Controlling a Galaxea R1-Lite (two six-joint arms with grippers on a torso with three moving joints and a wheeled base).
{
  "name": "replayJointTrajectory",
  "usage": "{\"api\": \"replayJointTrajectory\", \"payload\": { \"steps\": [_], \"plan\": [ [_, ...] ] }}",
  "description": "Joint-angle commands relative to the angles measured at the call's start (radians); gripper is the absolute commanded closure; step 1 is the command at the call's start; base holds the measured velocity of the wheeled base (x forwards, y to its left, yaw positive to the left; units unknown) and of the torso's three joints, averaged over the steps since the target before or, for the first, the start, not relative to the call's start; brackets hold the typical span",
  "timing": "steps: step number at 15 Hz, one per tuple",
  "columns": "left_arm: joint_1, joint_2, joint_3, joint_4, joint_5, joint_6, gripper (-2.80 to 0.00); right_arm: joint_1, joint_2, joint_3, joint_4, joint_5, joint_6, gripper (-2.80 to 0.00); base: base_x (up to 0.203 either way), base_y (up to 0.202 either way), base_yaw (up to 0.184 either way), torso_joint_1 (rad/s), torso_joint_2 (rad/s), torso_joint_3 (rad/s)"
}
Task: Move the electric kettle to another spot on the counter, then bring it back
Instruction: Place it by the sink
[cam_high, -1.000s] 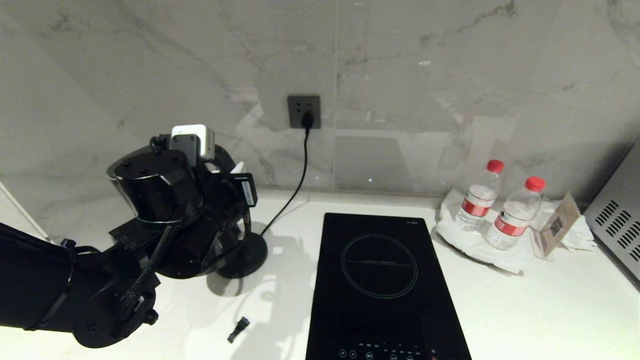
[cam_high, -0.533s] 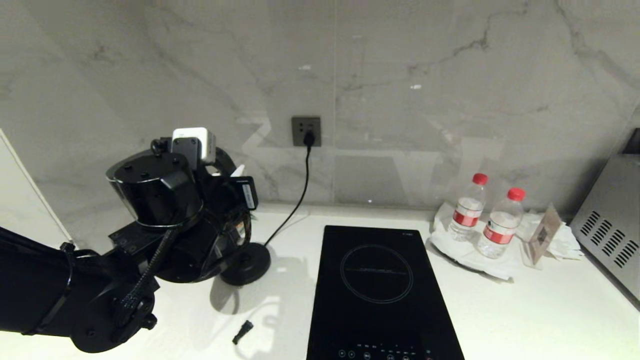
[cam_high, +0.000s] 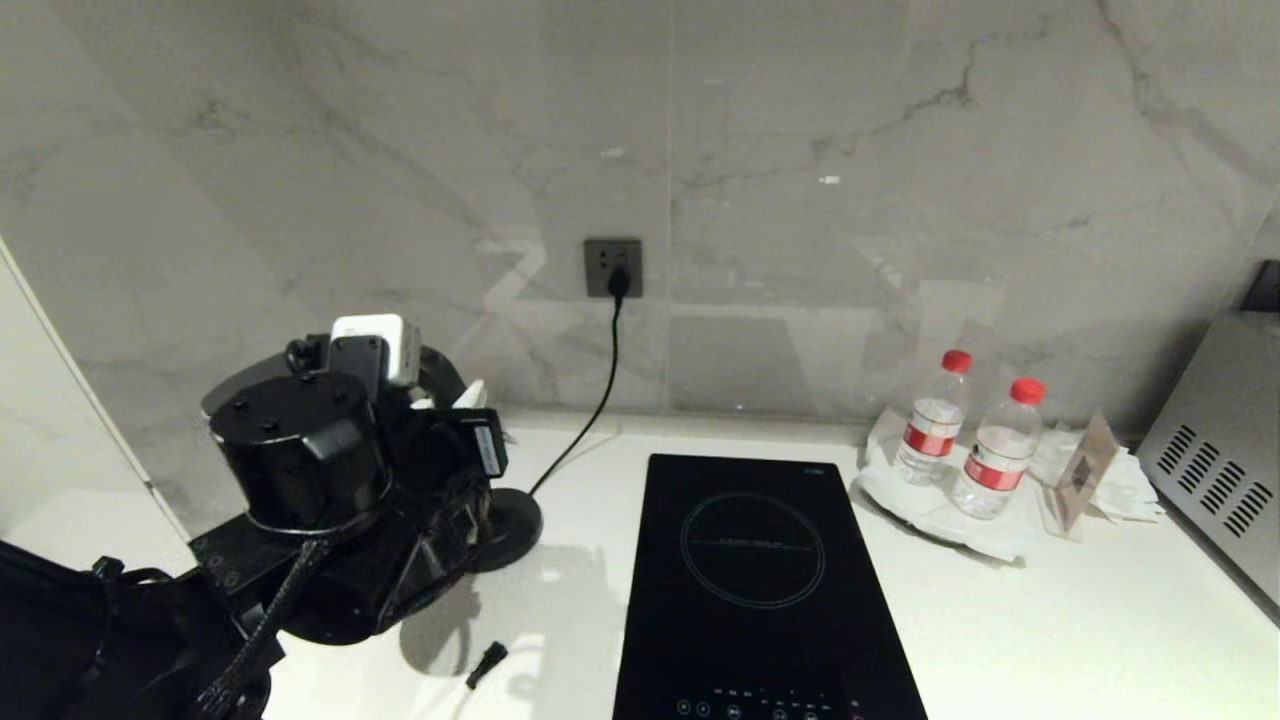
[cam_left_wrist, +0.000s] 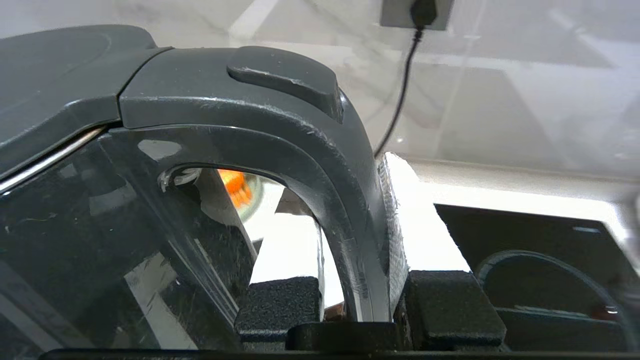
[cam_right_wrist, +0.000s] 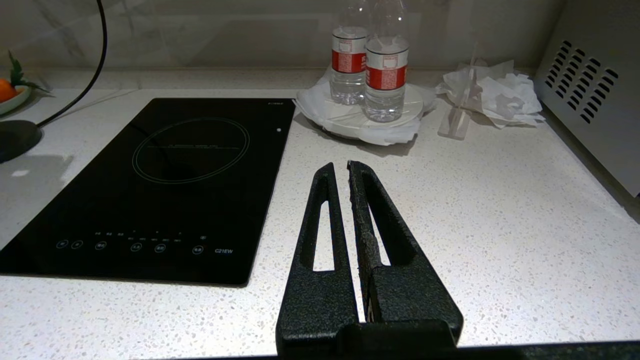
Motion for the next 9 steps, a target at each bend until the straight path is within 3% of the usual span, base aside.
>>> {"api": "replayJointTrajectory", "payload": {
  "steps": [1, 5, 9],
  "plan": [
    [-0.017, -0.018, 0.066, -0.025, 0.022, -0.014, 0.0, 0.0, 0.0, 0.0, 0.0, 0.0, 0.0, 0.0, 0.0, 0.0, 0.0, 0.0, 0.0, 0.0],
    [-0.014, -0.014, 0.223, -0.126, 0.033, -0.042, 0.0, 0.0, 0.0, 0.0, 0.0, 0.0, 0.0, 0.0, 0.0, 0.0, 0.0, 0.0, 0.0, 0.0],
    [0.02, -0.012, 0.302, -0.143, 0.032, -0.136, 0.0, 0.0, 0.0, 0.0, 0.0, 0.0, 0.0, 0.0, 0.0, 0.0, 0.0, 0.0, 0.0, 0.0]
  ]
}}
